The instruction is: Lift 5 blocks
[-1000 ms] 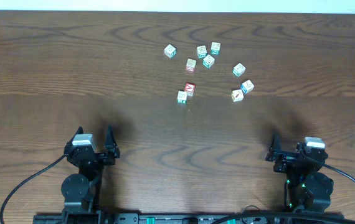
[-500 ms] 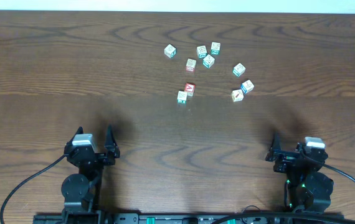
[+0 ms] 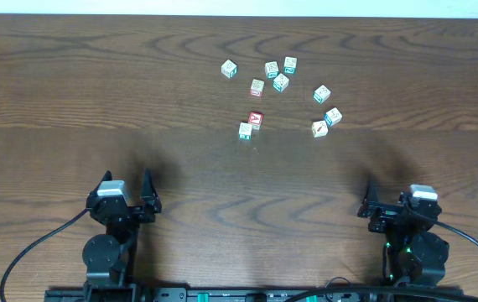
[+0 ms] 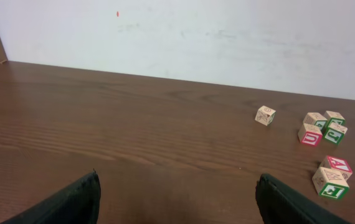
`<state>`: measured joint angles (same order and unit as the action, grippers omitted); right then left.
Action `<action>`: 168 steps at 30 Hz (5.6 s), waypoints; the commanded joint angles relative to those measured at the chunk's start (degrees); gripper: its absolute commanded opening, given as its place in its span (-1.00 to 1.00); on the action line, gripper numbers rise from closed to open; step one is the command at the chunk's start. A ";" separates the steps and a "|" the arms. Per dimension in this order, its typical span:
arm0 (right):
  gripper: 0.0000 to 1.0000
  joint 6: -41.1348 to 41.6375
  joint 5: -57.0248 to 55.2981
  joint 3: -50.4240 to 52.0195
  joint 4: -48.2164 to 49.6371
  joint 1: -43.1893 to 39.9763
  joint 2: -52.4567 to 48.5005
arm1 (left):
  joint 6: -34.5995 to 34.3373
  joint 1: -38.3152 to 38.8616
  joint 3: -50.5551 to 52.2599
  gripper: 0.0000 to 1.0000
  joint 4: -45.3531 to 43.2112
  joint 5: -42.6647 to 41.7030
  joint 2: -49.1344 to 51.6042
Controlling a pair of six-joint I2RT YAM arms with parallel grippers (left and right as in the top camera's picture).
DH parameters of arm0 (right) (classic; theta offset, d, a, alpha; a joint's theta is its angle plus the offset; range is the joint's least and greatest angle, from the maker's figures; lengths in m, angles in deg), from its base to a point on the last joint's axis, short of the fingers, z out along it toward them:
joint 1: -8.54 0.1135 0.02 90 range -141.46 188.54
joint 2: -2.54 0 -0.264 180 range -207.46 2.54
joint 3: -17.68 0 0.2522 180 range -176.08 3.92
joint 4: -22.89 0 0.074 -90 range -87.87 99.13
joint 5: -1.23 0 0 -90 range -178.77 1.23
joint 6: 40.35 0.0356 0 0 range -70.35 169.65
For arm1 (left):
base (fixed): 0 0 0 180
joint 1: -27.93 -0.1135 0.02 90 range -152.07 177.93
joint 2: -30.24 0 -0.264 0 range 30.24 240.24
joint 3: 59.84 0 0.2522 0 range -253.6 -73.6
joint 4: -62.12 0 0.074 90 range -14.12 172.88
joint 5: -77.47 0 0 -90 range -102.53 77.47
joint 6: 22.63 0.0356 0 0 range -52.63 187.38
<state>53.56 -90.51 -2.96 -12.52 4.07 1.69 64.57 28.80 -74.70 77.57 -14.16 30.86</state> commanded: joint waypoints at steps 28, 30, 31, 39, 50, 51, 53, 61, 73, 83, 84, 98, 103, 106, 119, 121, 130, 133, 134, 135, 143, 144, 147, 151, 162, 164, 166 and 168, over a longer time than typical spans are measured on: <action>0.99 -11.50 10.95 0.42 0.24 0.39 0.52 | -0.07 0.17 0.87 0.61 2.23 -0.11 -0.39; 0.99 -11.45 10.82 0.42 0.17 0.39 0.52 | -0.07 0.17 0.87 0.60 2.21 -0.11 -0.39; 0.98 -11.41 10.82 0.42 0.13 0.39 0.52 | -0.07 0.17 0.87 0.60 2.21 -0.11 -0.39; 0.98 -6.69 11.04 0.42 1.27 0.39 0.52 | -0.07 0.17 0.87 0.60 2.21 -0.11 -0.39; 0.98 -3.04 12.98 -1.95 2.56 0.39 -0.68 | -0.07 0.17 0.87 0.60 2.21 -0.11 -0.39; 0.99 -3.04 13.77 -2.43 2.54 0.39 -1.05 | -0.07 0.17 0.87 0.60 2.21 -0.11 -0.39; 0.99 -1.88 14.97 -3.69 2.32 0.39 -2.19 | -0.07 0.17 0.87 0.60 2.21 -0.11 -0.39; 0.99 -1.20 16.22 -15.98 -1.57 0.39 -18.36 | -0.07 0.17 0.87 0.60 2.21 -0.11 -0.39; 0.99 -3.72 23.45 -50.40 -25.42 0.44 -56.46 | -0.07 0.17 0.87 0.60 2.21 -0.11 -0.39; 0.98 -11.63 35.15 -51.93 -25.20 0.46 -69.99 | -0.07 0.17 0.87 0.61 2.19 -0.13 -0.39; 0.99 -11.72 35.32 -51.93 -24.79 0.46 -70.55 | -0.07 0.17 0.87 0.60 2.19 -0.11 -0.39; 0.98 -4.70 23.15 -52.04 -12.48 3.23 -76.24 | -6.49 0.17 0.81 0.61 -0.70 -3.10 1.53; 0.98 -3.50 21.27 -54.53 -11.15 3.72 -83.01 | -6.51 0.17 -2.71 0.60 -0.44 -4.00 10.25; 0.98 -3.06 20.59 -58.29 -12.81 3.72 -87.27 | -6.49 0.20 -6.78 0.60 -0.44 -4.24 19.52; 0.98 2.91 15.04 -76.46 -27.26 3.82 -102.42 | -1.40 6.71 -32.26 0.60 4.17 -17.05 64.26; 0.98 3.74 15.06 -77.48 -28.11 3.82 -104.30 | -0.13 9.25 -34.12 0.60 4.26 -17.07 67.82; 0.94 6.62 16.81 -80.72 -28.15 4.31 -111.58 | 3.63 13.14 -35.52 0.60 1.14 -17.46 71.45; 0.94 8.59 16.74 -81.81 -27.26 5.03 -113.02 | 3.67 13.14 -35.52 0.59 -0.33 -17.64 71.97; 0.93 9.20 16.85 -82.07 -26.64 5.38 -113.59 | 3.69 13.14 -35.52 0.59 -0.61 -17.62 72.32; 0.94 9.62 17.20 -82.34 -26.12 5.73 -113.98 | 3.67 13.14 -35.52 0.59 -0.92 -17.62 72.87; 0.94 4.68 17.57 -83.12 -23.52 9.46 -119.10 | 3.65 13.14 -35.52 0.59 -2.69 -17.18 80.35; 0.91 4.09 16.83 -83.12 -23.63 9.64 -119.47 | 3.65 13.14 -35.52 0.59 -2.86 -17.16 81.18; 0.77 3.50 14.43 -83.12 -24.02 9.73 -120.24 | 3.65 13.14 -35.52 0.58 -3.17 -17.16 83.12; 0.77 3.54 9.84 -83.12 -24.72 9.62 -120.26 | 3.65 13.14 -35.52 0.58 -3.56 -17.16 84.54; 0.45 2.97 4.37 -83.10 -28.55 9.51 -120.26 | 3.63 13.16 -35.52 0.58 -3.91 -17.18 84.74; 0.36 4.44 3.43 -83.10 -28.76 9.40 -120.26 | 3.63 13.16 -35.52 0.58 -3.74 -17.18 84.76; 0.32 4.37 3.37 -83.08 -28.74 9.38 -120.26 | 3.63 13.16 -35.52 0.59 -3.50 -17.18 84.76; 0.31 4.15 2.64 -83.06 -28.74 9.40 -120.26 | 3.63 13.16 -35.52 0.59 -3.23 -17.18 84.76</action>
<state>57.10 -79.56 -85.88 -41.17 13.60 -117.84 67.43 41.87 -108.63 74.14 -30.85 115.25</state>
